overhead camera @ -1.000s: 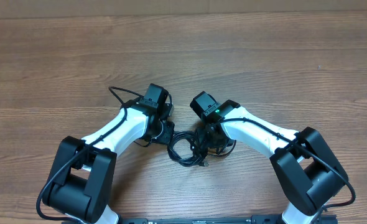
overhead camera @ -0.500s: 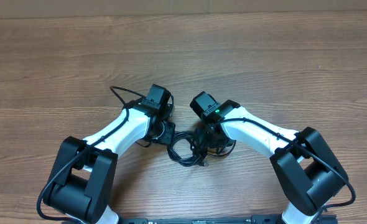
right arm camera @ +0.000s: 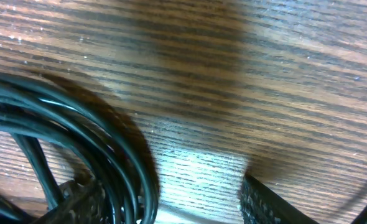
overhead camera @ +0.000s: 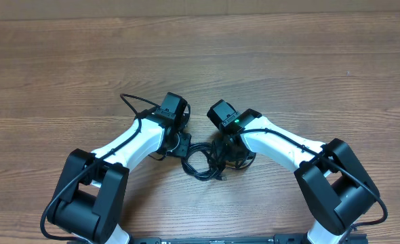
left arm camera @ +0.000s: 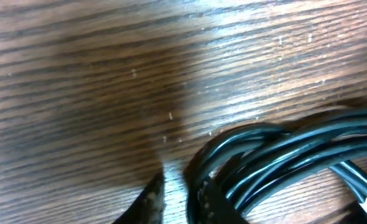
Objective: Untangle cables
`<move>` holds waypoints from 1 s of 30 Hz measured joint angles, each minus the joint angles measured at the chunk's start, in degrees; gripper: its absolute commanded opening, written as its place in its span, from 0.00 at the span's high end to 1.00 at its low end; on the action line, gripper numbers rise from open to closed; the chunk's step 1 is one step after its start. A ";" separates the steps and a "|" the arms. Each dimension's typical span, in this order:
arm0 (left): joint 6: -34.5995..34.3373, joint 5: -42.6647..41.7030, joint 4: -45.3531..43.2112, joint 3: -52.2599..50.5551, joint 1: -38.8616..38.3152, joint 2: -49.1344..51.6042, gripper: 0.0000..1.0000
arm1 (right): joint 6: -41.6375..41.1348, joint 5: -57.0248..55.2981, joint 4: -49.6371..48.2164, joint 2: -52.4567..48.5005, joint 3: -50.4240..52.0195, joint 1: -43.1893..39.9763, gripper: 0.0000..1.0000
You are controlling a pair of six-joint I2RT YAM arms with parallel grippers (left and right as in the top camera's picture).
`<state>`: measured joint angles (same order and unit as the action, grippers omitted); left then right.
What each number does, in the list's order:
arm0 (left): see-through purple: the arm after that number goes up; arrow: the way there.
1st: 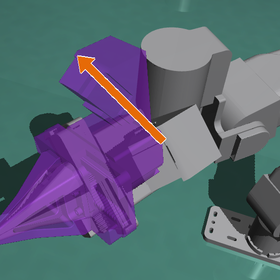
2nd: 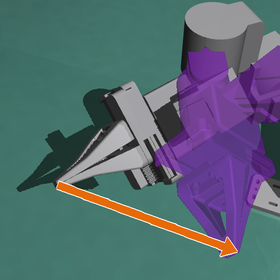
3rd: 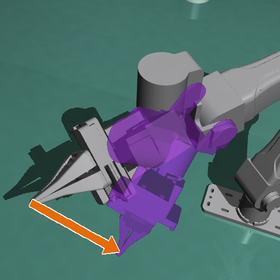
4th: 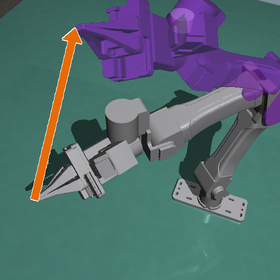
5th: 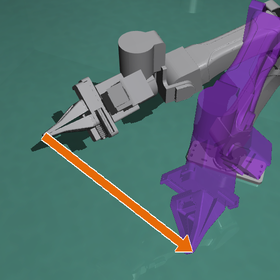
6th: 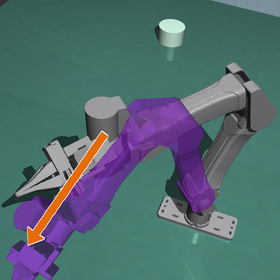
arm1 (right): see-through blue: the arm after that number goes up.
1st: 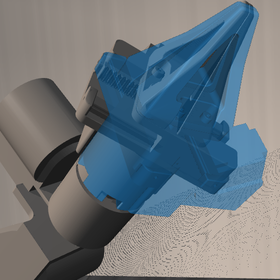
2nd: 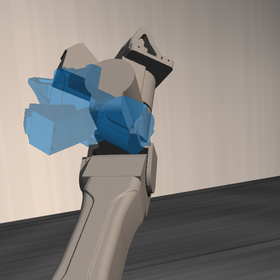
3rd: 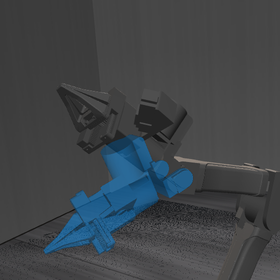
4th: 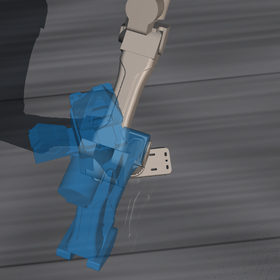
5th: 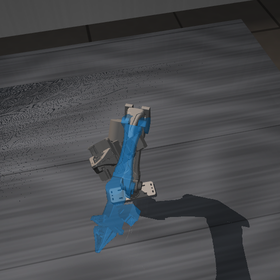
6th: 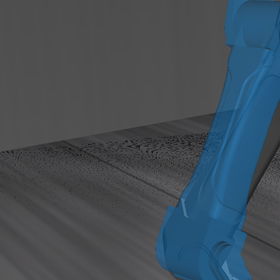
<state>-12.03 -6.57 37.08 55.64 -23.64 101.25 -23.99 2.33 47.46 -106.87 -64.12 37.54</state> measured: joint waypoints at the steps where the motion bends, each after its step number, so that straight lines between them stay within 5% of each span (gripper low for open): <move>1: 0.00 0.09 -0.02 0.00 -0.02 0.00 0.81 | -0.04 0.00 0.00 0.00 0.00 0.00 0.38; 16: -0.22 1.07 0.00 0.02 -0.28 0.00 0.76 | -0.02 -0.02 0.02 0.00 0.00 -0.02 0.38; 30: -1.36 2.08 0.42 0.02 -0.39 0.00 0.82 | -0.04 -0.04 0.02 0.00 0.00 0.00 0.38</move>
<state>-13.39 -4.49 37.50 55.66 -24.03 101.25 -24.03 2.28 47.48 -106.87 -64.12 37.54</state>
